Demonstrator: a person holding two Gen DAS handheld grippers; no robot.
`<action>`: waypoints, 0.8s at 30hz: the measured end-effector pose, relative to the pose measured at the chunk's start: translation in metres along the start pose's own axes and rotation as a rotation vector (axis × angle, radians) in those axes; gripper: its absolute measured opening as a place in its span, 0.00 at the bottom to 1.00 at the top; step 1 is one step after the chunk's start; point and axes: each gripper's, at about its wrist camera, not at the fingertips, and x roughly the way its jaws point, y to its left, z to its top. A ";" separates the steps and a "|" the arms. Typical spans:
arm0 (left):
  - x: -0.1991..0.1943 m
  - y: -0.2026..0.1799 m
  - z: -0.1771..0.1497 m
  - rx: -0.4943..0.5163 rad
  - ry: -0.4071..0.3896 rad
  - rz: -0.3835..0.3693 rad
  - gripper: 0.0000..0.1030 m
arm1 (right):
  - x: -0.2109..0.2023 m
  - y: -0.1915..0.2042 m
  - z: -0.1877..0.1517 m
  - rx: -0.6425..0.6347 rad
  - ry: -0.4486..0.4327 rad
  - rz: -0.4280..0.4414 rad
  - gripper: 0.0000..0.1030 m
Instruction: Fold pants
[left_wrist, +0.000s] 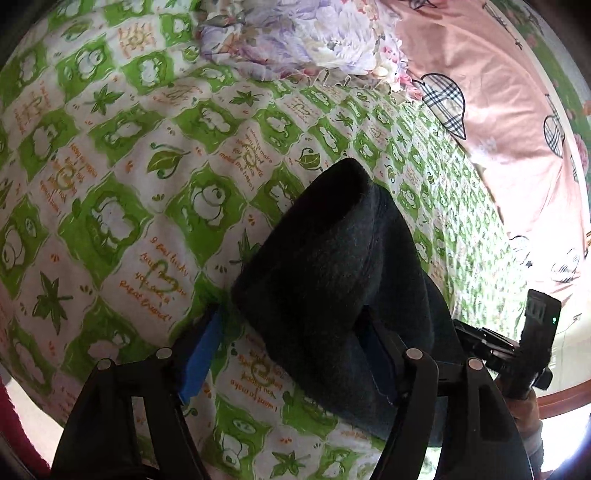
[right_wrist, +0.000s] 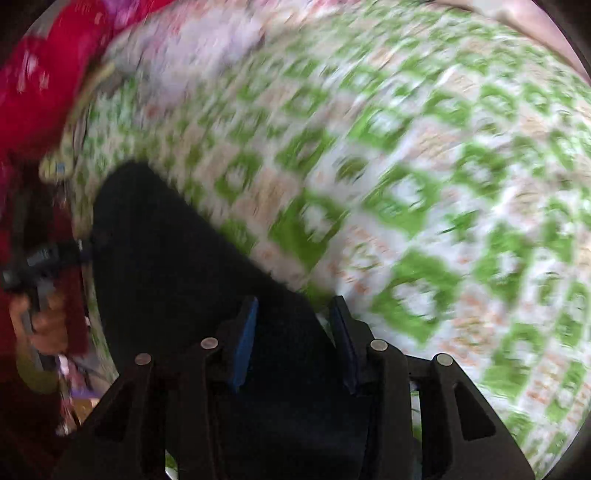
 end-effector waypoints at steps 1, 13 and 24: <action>0.002 -0.003 0.000 0.011 -0.010 0.009 0.61 | -0.001 0.004 -0.001 -0.030 0.001 -0.017 0.38; -0.076 -0.041 -0.028 0.341 -0.325 -0.161 0.17 | -0.067 0.032 -0.013 -0.177 -0.244 -0.285 0.10; -0.021 -0.019 -0.026 0.399 -0.227 0.031 0.19 | -0.018 0.037 -0.008 -0.079 -0.237 -0.315 0.09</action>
